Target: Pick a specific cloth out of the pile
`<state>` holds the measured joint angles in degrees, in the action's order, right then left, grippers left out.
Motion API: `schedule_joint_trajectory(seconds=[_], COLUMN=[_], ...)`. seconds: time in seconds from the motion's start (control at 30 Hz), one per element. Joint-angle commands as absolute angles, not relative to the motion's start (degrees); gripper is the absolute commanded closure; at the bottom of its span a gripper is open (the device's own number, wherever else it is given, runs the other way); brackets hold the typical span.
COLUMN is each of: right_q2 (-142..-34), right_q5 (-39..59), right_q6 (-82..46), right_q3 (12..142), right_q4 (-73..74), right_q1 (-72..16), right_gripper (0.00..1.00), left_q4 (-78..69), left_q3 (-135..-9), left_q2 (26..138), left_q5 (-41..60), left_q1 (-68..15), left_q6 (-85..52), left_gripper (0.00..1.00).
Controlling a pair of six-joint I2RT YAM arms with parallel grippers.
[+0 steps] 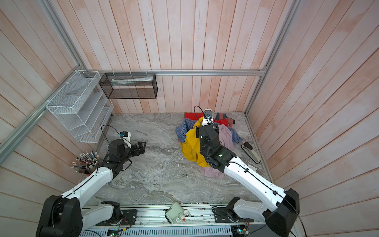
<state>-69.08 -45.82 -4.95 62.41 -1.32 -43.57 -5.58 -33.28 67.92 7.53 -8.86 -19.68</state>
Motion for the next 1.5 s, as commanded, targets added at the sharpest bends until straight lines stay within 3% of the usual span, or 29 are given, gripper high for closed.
schedule_joint_trajectory(seconds=[0.0,0.3,0.47,0.77,0.97,1.27,1.3,1.33,1.4,1.47], right_q2=[-71.1,-71.87,-74.44,-69.12,-68.13,-79.17,-79.97,-80.51,-81.16,-81.69], right_q5=[-36.81,-16.41,-14.37,0.91,-2.18,-2.37,-2.15,-1.94,-2.67,-4.62], right_q6=[-10.21,-11.85,-13.1,-9.94,-19.64,-27.78,-28.49,-29.1,-30.22,-31.79], right_q3=[64.01,59.3,59.41,49.83,45.67,46.16,45.89,45.64,45.76,46.04], right_q4=[-9.88,-14.84,-18.63,-18.5,-21.93,-26.47,-26.37,-26.17,-25.85,-26.14], right_q1=[-41.87,-41.75,-41.75,-45.17,-46.83,-46.35,-45.89,-45.58,-45.06,-44.62], right_gripper=[1.0,1.0,1.0,1.0,1.0,1.0,0.95,0.84,0.52,0.39], left_q4=[-6.53,-6.68,-6.62,-5.89,-6.35,-6.63,-6.67,-6.63,-6.35,-6.24], left_q3=[-35.58,-34.9,-35.06,-35.06,-33.91,-33.58,-33.54,-33.51,-33.49,-33.47], left_q2=[68.95,68.67,68.81,67.93,67.06,67.05,67.06,67.04,67.04,66.83], left_q5=[9.01,9.23,9.49,9.14,8.96,8.55,8.38,8.52,8.53,8.53], left_q1=[-9.47,-9.76,-9.93,-10.38,-10.64,-11.52,-11.68,-11.76,-11.83,-11.86], left_q6=[-18.92,-19.24,-19.45,-19.42,-19.97,-20.43,-20.56,-20.51,-20.4,-20.46], left_gripper=[0.0,0.0,0.0,0.0,0.0,0.0,0.0,0.0,0.0,0.0])
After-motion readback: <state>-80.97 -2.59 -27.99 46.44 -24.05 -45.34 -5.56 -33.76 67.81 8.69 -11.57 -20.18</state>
